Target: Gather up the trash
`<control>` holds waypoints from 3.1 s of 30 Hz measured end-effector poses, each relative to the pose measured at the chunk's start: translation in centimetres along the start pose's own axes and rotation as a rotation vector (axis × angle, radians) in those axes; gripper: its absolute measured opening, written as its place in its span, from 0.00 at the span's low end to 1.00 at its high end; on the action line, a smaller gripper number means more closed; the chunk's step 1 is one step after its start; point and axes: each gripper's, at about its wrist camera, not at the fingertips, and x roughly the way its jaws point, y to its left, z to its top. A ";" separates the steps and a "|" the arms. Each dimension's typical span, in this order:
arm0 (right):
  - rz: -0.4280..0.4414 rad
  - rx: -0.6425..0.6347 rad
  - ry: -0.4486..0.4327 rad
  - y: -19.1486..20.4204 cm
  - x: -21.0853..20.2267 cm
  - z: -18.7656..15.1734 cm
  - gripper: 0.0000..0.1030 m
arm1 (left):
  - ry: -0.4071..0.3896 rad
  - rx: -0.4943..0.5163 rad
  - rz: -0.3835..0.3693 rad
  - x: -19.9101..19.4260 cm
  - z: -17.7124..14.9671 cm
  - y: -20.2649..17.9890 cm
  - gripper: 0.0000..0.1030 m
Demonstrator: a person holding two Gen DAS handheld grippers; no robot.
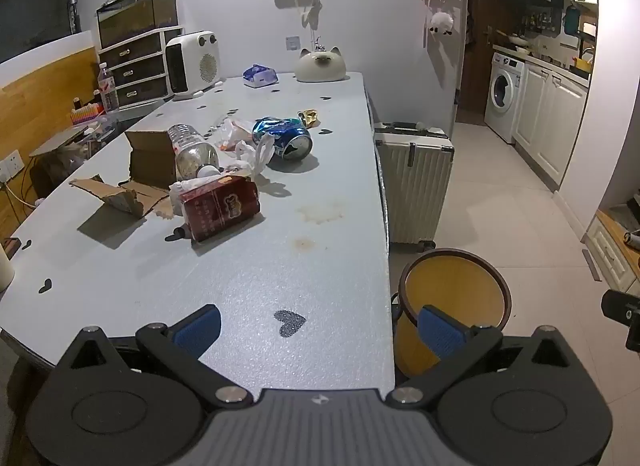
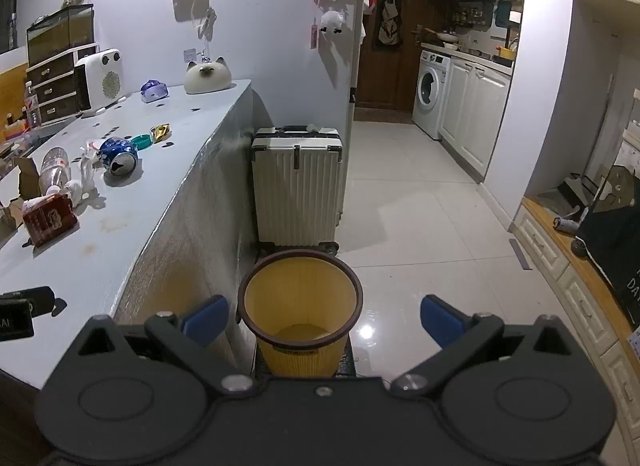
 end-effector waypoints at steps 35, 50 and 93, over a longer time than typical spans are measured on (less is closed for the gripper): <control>-0.004 0.012 0.010 -0.3 0.3 -0.1 1.00 | -0.001 -0.005 0.000 -0.7 -0.1 -0.2 1.00; -0.007 0.017 0.009 -0.4 0.3 -0.1 1.00 | -0.002 -0.003 -0.001 -0.5 0.1 -0.3 1.00; -0.004 0.017 0.017 -0.5 0.3 -0.3 1.00 | -0.004 -0.004 -0.002 -0.5 0.1 -0.3 1.00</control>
